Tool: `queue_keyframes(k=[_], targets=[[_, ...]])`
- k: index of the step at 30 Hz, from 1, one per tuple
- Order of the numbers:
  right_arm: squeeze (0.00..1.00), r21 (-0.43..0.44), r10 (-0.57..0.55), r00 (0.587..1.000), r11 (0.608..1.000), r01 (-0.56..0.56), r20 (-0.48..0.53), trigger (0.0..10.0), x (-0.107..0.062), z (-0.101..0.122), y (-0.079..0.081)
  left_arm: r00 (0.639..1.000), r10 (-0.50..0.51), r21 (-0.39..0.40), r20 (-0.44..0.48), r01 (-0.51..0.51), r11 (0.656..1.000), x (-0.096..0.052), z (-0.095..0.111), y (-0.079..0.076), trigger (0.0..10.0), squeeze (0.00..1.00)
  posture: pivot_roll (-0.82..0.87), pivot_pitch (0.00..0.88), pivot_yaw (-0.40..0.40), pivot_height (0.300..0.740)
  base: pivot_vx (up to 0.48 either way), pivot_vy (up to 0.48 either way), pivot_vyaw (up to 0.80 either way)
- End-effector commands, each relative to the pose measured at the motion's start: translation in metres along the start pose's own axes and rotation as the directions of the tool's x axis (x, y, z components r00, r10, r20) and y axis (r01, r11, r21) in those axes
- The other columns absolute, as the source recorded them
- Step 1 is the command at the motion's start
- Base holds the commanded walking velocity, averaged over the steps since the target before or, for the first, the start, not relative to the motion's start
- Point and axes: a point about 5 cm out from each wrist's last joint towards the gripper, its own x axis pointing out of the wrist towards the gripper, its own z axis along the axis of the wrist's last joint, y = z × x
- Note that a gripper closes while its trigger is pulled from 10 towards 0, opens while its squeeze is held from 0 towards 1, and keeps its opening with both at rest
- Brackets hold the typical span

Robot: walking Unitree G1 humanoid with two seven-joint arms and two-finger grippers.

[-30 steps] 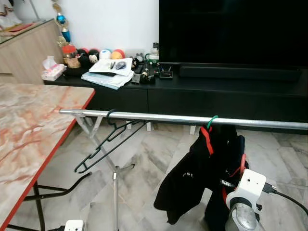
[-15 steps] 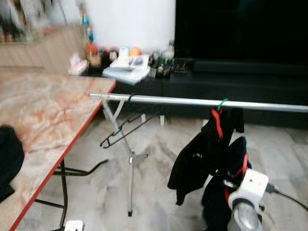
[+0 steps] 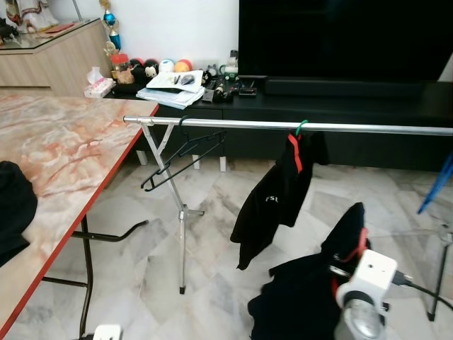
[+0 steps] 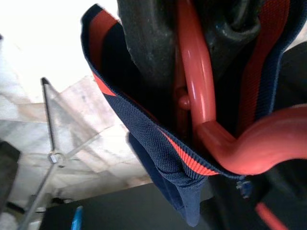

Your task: Hang hanger

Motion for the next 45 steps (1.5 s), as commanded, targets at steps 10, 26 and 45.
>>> queue_keyframes(k=[10,26,45], targets=[[0.0,0.0,-0.02,0.999,1.0,0.02,0.025,10.0,0.001,0.005,-0.004,0.999,0.008,-0.005,-0.049,-0.009,1.0,-0.002,-0.007,0.002,10.0,0.0,0.04,0.07,0.058,0.74,-0.308,0.0,0.0],[0.0,-0.005,-0.021,1.0,1.0,0.021,0.022,10.0,0.001,0.005,-0.005,0.995,0.018,-0.009,-0.101,-0.019,1.0,-0.005,-0.018,-0.001,10.0,0.0,0.04,0.073,0.057,0.74,-0.308,0.0,0.0],[0.0,-0.005,-0.019,1.0,1.0,0.019,0.023,10.0,0.002,0.005,-0.004,0.994,0.018,-0.002,-0.109,-0.019,1.0,-0.004,-0.018,-0.003,10.0,0.0,0.04,0.061,0.06,0.74,-0.291,0.0,0.0]])
